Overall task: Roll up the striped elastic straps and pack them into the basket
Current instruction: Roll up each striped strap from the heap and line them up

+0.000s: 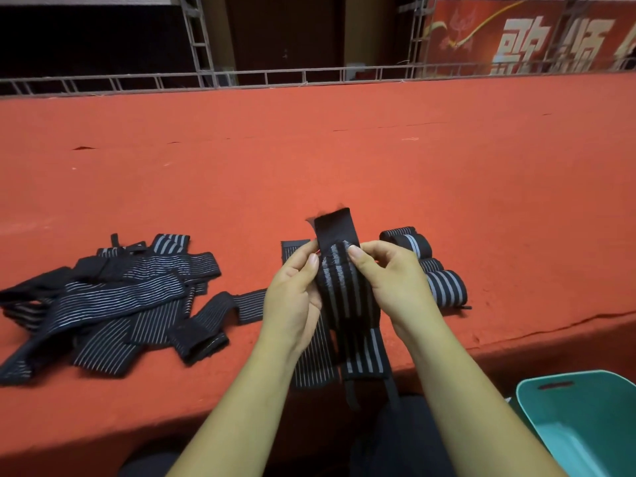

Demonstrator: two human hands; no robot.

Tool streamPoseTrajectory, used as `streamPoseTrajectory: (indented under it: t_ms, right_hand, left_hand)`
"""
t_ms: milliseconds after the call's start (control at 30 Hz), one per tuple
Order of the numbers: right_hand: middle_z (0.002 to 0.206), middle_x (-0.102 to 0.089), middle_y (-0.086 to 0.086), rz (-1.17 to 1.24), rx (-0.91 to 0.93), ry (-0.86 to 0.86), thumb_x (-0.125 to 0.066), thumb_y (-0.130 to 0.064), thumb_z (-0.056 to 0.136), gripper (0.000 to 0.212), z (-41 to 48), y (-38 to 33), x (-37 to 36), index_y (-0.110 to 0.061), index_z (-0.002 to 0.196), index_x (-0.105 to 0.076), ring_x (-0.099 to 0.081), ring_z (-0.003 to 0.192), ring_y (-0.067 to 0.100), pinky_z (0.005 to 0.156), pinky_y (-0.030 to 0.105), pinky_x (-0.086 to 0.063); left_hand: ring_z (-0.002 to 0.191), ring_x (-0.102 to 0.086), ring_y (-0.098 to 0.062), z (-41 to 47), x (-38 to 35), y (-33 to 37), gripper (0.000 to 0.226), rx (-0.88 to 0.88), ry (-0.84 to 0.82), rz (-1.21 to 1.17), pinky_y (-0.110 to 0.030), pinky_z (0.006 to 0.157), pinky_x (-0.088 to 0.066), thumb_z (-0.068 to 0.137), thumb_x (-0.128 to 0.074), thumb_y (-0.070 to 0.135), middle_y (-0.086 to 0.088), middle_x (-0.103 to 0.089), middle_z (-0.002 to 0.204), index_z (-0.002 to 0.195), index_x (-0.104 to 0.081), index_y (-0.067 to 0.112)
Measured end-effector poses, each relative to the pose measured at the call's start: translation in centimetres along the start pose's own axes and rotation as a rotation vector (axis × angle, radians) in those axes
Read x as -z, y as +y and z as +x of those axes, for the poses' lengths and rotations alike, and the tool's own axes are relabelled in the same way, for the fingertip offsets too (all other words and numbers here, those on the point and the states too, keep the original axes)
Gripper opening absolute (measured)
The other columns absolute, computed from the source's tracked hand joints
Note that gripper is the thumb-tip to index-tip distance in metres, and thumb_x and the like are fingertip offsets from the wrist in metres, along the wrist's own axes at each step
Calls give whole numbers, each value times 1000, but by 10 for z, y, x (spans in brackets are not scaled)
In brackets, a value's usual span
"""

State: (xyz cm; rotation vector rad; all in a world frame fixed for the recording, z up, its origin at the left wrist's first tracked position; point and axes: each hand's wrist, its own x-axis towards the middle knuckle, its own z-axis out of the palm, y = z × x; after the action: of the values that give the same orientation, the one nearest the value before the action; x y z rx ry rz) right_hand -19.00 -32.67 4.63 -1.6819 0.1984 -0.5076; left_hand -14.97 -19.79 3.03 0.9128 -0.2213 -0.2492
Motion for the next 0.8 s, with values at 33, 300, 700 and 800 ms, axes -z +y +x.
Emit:
streamPoseTrajectory:
  t_ms: [33,300,700,800]
  right_hand:
    - [85,-76,0,-31,11,2,-66,-25,95,14,1,0,0,-15,90,-75,-71,86,18,78,32,-56]
    - [74,-62,-4,-192,145,27,-65,-25,96,20,-3,-3,-4,-10,83,-63,-53,66,1,65,19,-43]
    - [67,-56,-15,-101,108,-132,-63,-21,97,15,-20,11,-16,-19,107,-51,-50,60,-3,63,17,-40]
    - [71,-60,-18,-161,170,-196,-55,-24,102,10,-19,14,-17,-21,94,-60,-53,67,-2,67,23,-43]
  left_hand:
    - [106,-68,-25,0,2,0,30,0,-8,-6,-35,97,-55,104,-38,1,-19,-71,117,128,-58,-2]
    - [91,-69,-22,0,6,-1,25,-14,-47,133,-29,81,-59,104,-40,1,-15,-72,104,111,-63,7]
    - [83,-59,-18,13,-8,17,15,-151,80,373,-38,80,-48,98,-61,25,2,-65,84,96,-75,20]
    - [71,-54,-14,13,-12,22,28,-157,42,466,-31,68,-44,101,-53,38,12,-61,69,92,-78,28]
